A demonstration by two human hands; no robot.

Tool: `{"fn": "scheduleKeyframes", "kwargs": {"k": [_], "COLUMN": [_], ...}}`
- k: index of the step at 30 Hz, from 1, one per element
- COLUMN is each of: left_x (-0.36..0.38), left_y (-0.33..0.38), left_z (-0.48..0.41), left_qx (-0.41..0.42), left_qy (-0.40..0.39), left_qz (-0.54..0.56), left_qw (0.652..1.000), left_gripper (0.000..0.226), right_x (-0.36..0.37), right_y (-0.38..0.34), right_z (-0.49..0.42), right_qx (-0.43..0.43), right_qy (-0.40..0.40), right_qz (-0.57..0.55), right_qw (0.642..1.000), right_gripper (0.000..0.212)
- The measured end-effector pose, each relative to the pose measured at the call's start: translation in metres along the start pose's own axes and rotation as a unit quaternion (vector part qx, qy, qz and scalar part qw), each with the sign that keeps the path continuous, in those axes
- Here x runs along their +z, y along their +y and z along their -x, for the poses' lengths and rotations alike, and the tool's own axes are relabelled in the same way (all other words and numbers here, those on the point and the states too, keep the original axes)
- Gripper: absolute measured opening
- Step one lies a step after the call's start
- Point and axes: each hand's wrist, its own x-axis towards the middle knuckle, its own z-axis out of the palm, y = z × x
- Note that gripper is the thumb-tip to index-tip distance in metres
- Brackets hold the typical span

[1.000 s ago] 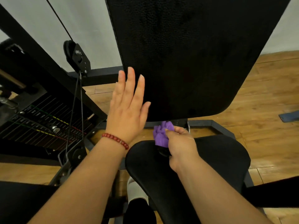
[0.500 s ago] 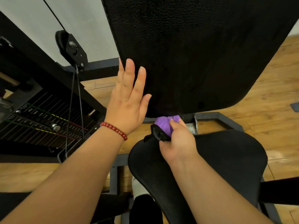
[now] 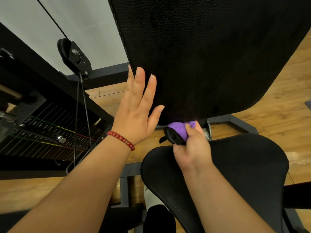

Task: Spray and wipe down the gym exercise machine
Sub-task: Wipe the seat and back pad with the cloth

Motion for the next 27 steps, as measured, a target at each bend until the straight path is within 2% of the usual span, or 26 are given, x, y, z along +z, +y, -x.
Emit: {"fn": "scheduleKeyframes", "kwargs": {"k": [2, 8, 10, 12, 15, 18, 22, 24, 27], "left_x": [0.001, 0.000, 0.000, -0.001, -0.002, -0.001, -0.001, 0.000, 0.000], "left_y": [0.001, 0.002, 0.003, 0.004, 0.005, 0.003, 0.002, 0.000, -0.001], "left_z": [0.001, 0.001, 0.001, 0.001, 0.001, 0.001, 0.001, 0.002, 0.002], "left_qx": [0.001, -0.004, -0.007, -0.009, -0.012, -0.008, -0.002, 0.004, -0.001], "left_qy": [0.005, 0.002, 0.006, 0.003, 0.002, -0.004, -0.008, -0.008, -0.012], "left_qz": [0.002, 0.002, 0.003, 0.004, 0.009, 0.008, 0.002, 0.003, 0.004], "left_qw": [1.000, 1.000, 1.000, 1.000, 1.000, 1.000, 1.000, 1.000, 1.000], "left_gripper": [0.079, 0.082, 0.080, 0.079, 0.080, 0.081, 0.078, 0.078, 0.084], "right_x": [-0.001, -0.008, -0.007, -0.004, -0.002, -0.001, -0.002, 0.001, -0.003], "right_y": [0.006, 0.000, -0.003, 0.001, 0.015, 0.011, -0.007, 0.002, 0.012], "right_z": [0.003, 0.006, 0.003, 0.002, 0.002, 0.003, -0.002, 0.000, 0.001], "right_qx": [0.018, -0.004, -0.037, -0.057, -0.028, -0.015, -0.043, -0.022, -0.002], "right_qy": [-0.029, -0.100, -0.067, -0.033, -0.052, -0.064, 0.004, -0.007, -0.049], "right_qz": [-0.026, 0.052, 0.070, 0.067, 0.084, 0.128, 0.049, 0.020, 0.083], "right_qw": [0.999, 0.994, 0.995, 0.996, 0.995, 0.990, 0.998, 1.000, 0.995], "right_gripper": [0.025, 0.021, 0.031, 0.028, 0.036, 0.024, 0.025, 0.030, 0.027]}}
